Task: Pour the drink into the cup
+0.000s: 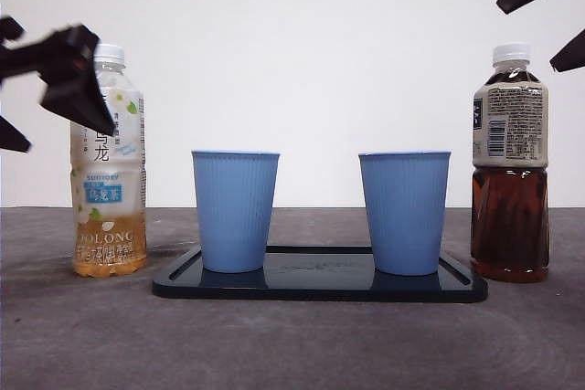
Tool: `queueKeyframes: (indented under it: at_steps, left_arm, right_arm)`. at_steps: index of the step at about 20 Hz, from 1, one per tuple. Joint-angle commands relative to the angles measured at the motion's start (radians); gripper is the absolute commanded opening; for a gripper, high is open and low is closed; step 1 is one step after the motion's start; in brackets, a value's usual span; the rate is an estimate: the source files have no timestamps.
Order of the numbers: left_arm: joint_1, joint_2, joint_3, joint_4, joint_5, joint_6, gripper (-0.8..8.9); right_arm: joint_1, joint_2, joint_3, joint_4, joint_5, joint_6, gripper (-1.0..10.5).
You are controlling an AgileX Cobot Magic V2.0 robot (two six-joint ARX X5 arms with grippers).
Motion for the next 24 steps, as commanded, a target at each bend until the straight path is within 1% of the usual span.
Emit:
queueKeyframes:
  at_steps: [1,5,6,10,13,17,18,19,20,21,22,24]
  left_arm:
    - [-0.009,-0.087,0.014,-0.113,-0.001,-0.024,4.99]
    - [-0.019,-0.232,0.014,-0.285,-0.001,-0.059,4.95]
    - [-0.022,-0.263,0.014,-0.319,-0.001,-0.07,4.95]
    - [-0.024,-0.377,0.014,-0.436,0.001,-0.114,4.94]
    - [-0.024,-0.442,0.014,-0.491,0.003,-0.134,4.94]
    - [-0.025,-0.501,0.014,-0.526,0.003,-0.134,4.85]
    - [-0.025,-0.506,0.014,-0.525,0.003,-0.133,4.25]
    - [-0.025,-0.507,0.014,-0.525,0.003,-0.134,3.43]
    - [-0.025,-0.507,0.014,-0.525,0.003,-0.134,2.13]
    - [-0.025,-0.507,0.014,-0.525,0.003,-0.134,1.13]
    - [-0.025,-0.507,0.014,-0.525,0.003,-0.134,-0.01]
    - [-0.025,-0.507,0.014,-0.525,0.003,-0.134,0.07]
  right_arm:
    - [0.006,0.005,0.017,0.017,0.048,-0.009,4.2]
    - [0.006,0.005,0.017,0.051,0.192,-0.008,4.2]
    - [0.006,0.005,0.017,0.058,0.203,-0.008,4.2]
    - [0.006,0.018,0.017,0.049,0.2,-0.004,4.2]
    - [0.006,0.031,0.017,0.045,0.2,-0.003,4.2]
    - [0.006,0.043,0.017,0.037,0.201,-0.003,4.2]
    - [0.006,0.045,0.017,0.032,0.201,-0.003,4.1]
    - [0.006,0.048,0.017,0.027,0.201,-0.003,3.4]
    - [0.006,0.051,0.017,0.021,0.201,-0.004,2.0]
    - [0.006,0.052,0.017,0.018,0.201,-0.005,0.7]
    - [0.006,0.053,0.017,0.018,0.201,-0.005,0.1]
    - [0.006,0.053,0.017,0.019,0.201,-0.004,0.1]
